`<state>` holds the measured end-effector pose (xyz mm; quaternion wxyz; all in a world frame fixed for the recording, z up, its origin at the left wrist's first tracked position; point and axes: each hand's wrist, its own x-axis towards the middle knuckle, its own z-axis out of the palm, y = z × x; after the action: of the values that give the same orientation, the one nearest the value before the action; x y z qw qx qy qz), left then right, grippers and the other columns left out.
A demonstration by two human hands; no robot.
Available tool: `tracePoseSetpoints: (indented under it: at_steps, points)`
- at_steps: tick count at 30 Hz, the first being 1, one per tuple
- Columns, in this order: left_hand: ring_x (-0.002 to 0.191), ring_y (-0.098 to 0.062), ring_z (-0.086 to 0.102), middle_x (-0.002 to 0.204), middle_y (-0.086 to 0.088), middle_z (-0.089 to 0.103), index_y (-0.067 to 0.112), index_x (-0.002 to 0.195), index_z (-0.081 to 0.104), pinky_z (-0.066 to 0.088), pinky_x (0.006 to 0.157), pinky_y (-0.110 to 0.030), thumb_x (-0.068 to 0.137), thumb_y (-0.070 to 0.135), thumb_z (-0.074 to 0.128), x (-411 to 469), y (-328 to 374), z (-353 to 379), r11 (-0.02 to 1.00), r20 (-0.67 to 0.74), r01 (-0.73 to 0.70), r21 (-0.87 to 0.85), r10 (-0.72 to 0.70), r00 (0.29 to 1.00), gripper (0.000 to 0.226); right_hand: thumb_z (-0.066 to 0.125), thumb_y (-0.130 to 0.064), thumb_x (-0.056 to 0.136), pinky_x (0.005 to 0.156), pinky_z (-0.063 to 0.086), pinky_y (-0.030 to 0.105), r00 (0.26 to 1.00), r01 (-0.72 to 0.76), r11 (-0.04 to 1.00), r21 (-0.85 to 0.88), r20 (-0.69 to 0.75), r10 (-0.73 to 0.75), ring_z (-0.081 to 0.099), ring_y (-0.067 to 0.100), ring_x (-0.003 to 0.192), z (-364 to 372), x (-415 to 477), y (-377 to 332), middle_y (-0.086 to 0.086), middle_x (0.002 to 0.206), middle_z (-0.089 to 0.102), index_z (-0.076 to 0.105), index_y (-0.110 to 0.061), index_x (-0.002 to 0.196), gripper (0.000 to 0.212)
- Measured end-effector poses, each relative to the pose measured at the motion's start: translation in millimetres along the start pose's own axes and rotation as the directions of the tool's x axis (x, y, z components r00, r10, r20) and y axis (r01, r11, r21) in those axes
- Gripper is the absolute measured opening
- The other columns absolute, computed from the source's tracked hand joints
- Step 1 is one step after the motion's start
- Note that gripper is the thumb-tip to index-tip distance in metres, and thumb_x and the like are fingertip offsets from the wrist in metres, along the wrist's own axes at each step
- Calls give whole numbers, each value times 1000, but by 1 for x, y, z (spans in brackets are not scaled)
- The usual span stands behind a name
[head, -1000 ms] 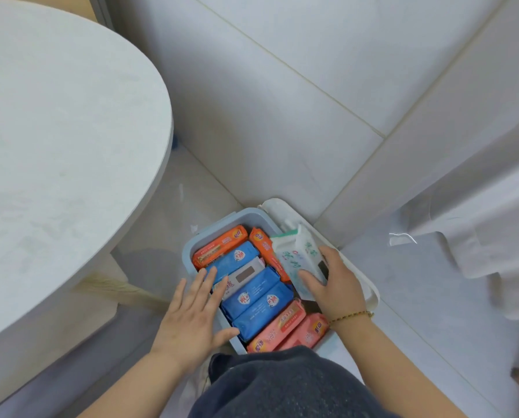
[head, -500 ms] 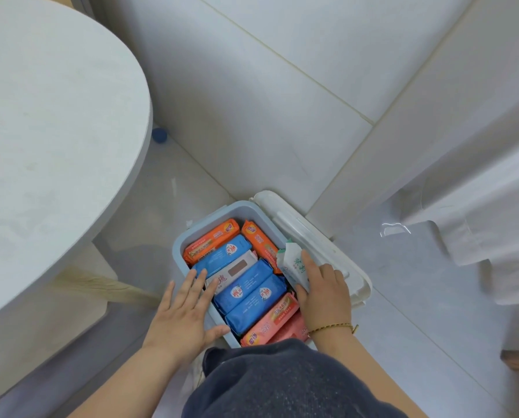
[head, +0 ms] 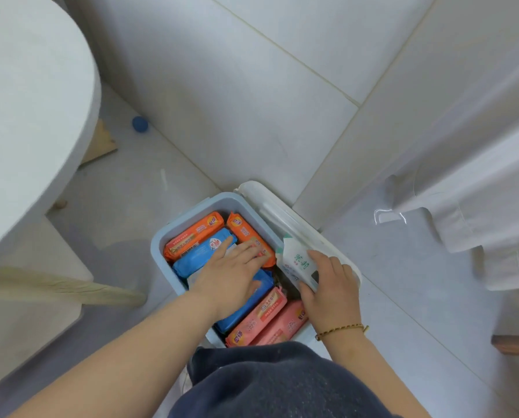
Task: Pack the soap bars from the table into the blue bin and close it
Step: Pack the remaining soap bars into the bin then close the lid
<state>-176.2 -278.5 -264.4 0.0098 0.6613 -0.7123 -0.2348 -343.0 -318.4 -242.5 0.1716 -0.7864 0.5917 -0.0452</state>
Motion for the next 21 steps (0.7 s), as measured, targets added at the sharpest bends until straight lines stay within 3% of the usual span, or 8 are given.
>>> tracePoseSetpoints:
  at_steps: [5, 7, 9, 13, 18, 21]
  points:
    - [136, -20, 21, 145, -1, 32, 23, 131, 39, -4, 114, -39, 88, 35, 47, 49, 21, 6, 999, -133, 11, 37, -6, 991, 45, 62, -20, 80, 89, 35, 28, 1000, 17, 995, 98, -20, -15, 45, 22, 101, -1, 4, 20, 6, 115, 56, 48, -17, 126, 48]
    - [133, -21, 25, 141, -1, 36, 24, 128, 39, -3, 114, -40, 85, 38, 51, 55, 21, 12, 996, -187, 36, 78, -21, 982, 47, 64, -17, 78, 87, 38, 29, 998, 18, 988, 152, -60, -9, 45, 21, 96, 1, 6, 23, 7, 112, 58, 51, -15, 122, 46]
    - [135, -22, 21, 142, -2, 32, 24, 131, 34, -8, 113, -40, 83, 41, 53, 57, 17, 16, 992, -215, 87, 93, -66, 974, 54, 66, -14, 77, 85, 41, 31, 996, 19, 981, 191, -85, -2, 41, 16, 90, 2, 6, 24, 8, 109, 59, 53, -13, 120, 45]
    - [142, -22, 0, 155, -3, 8, 26, 140, 15, -21, 104, -42, 83, 45, 52, 63, 9, 20, 974, -220, 184, 130, -153, 963, 71, 67, -15, 76, 84, 45, 32, 995, 18, 975, 221, -97, 4, 35, 9, 89, 5, 3, 27, 7, 108, 59, 53, -16, 120, 46]
    - [143, -20, -1, 155, 1, 6, 31, 141, 13, -17, 108, -43, 83, 46, 51, 67, -12, 12, 974, -225, 185, 131, -152, 962, 71, 66, -16, 77, 83, 33, 22, 992, 101, 978, 184, -91, -86, 40, 13, 95, 7, 2, 25, 5, 111, 58, 53, -17, 121, 46]
    - [143, -21, -1, 155, 2, 5, 31, 141, 12, -14, 110, -44, 81, 48, 53, 66, -16, 10, 973, -196, 177, 147, -146, 970, 74, 71, -10, 73, 76, 38, 23, 986, 110, 964, 241, -151, -75, 41, 13, 89, 5, -2, 17, 9, 103, 61, 57, -12, 115, 45]
